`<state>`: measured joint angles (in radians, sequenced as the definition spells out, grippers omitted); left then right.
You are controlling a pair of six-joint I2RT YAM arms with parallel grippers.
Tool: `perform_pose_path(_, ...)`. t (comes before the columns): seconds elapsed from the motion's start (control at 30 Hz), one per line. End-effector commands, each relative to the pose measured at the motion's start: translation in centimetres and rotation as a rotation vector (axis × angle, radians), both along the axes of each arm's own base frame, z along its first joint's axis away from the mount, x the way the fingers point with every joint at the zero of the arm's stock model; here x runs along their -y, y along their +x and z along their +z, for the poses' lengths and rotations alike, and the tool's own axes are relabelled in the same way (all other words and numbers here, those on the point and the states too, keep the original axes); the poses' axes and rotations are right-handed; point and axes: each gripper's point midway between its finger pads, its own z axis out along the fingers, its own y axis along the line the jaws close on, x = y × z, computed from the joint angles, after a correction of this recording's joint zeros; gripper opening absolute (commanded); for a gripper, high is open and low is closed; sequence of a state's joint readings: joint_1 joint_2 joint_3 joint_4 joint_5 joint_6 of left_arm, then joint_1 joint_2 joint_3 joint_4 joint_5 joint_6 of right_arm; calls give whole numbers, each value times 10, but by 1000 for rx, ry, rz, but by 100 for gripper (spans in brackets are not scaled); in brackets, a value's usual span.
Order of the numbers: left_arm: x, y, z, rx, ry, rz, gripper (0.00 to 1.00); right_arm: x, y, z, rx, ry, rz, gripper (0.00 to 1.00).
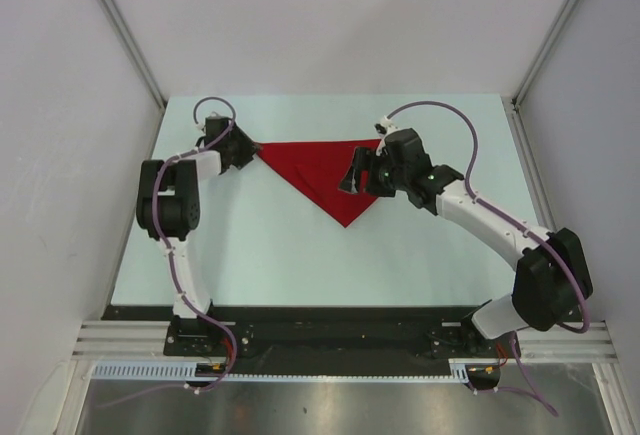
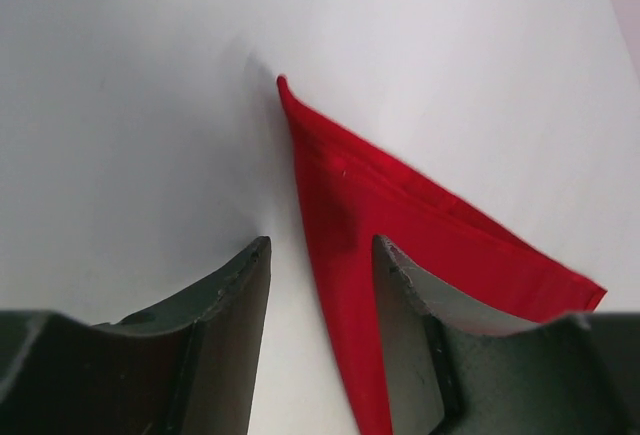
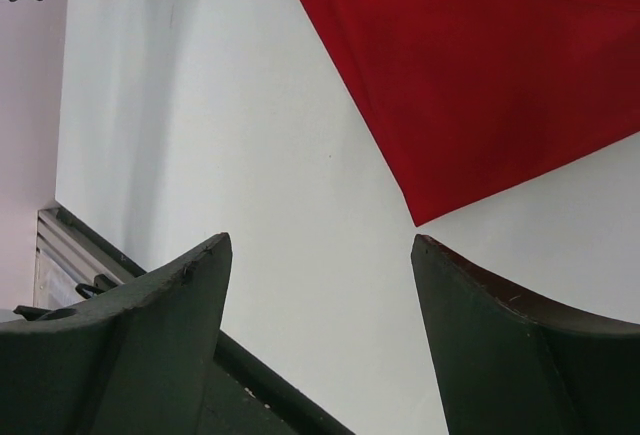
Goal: Fold the napkin, place the utensils inside, and roll it up
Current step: Fold the napkin
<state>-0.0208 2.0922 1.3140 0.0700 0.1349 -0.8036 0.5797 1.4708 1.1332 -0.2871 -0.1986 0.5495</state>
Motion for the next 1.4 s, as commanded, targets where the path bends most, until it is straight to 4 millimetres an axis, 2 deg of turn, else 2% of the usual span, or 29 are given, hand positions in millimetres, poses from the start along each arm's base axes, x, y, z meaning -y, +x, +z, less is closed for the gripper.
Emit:
perform_pose_path(0.0,-6,15,-7,9,-36,36,50,14,1,11,20,5,-40,78)
perform_pose_path(0.23,-5,19,-16,-1,-66,55,43,14,2,7,2,9,-32,78)
perform_pose_path(0.27,-4,20,-17,-4,-71,56,36,14,2,8,4,12,-33,78)
perform_pose_path(0.33,-3,23,-19,0,-78,53,29,13,2,8,1,15,-36,78)
perform_pose_path(0.37,-1,24,-20,0,-85,45,19,13,1,8,0,14,-34,78)
perform_pose_path(0.43,1,30,-20,12,-86,24,8,14,1,8,1,15,-38,78)
perform_pose_path(0.47,6,33,-17,34,-98,-8,0,15,0,7,-3,10,-38,78)
perform_pose_path(0.53,15,45,2,126,-93,-82,0,17,-2,4,-10,3,-41,79)
perform_pose_path(0.6,29,45,17,191,-96,-156,0,18,-4,2,-14,-1,-40,78)
perform_pose_path(0.63,33,51,33,271,-83,-187,0,19,-5,-1,-16,-4,-42,79)
perform_pose_path(0.67,41,44,46,310,-101,-226,0,20,-6,-2,-20,-6,-42,78)
perform_pose_path(0.73,54,44,76,431,-110,-276,0,20,-7,-6,-26,-6,-42,79)
perform_pose_path(0.77,60,42,94,475,-111,-301,0,20,-7,-8,-28,-6,-44,79)
perform_pose_path(0.87,85,27,117,535,-105,-409,0,19,-9,-15,-38,-9,-41,78)
perform_pose_path(0.97,117,5,133,584,-78,-526,0,19,-11,-24,-55,-13,-40,79)
perform_pose_path(1.07,140,-16,135,602,-40,-609,0,20,-15,-30,-64,-17,-38,78)
perform_pose_path(1.1,146,-24,145,631,-23,-640,0,21,-15,-30,-63,-16,-40,78)
perform_pose_path(1.2,172,-49,147,649,7,-735,0,24,-20,-36,-71,-21,-41,78)
perform_pose_path(1.37,217,-97,130,634,62,-931,0,29,-27,-41,-77,-25,-51,79)
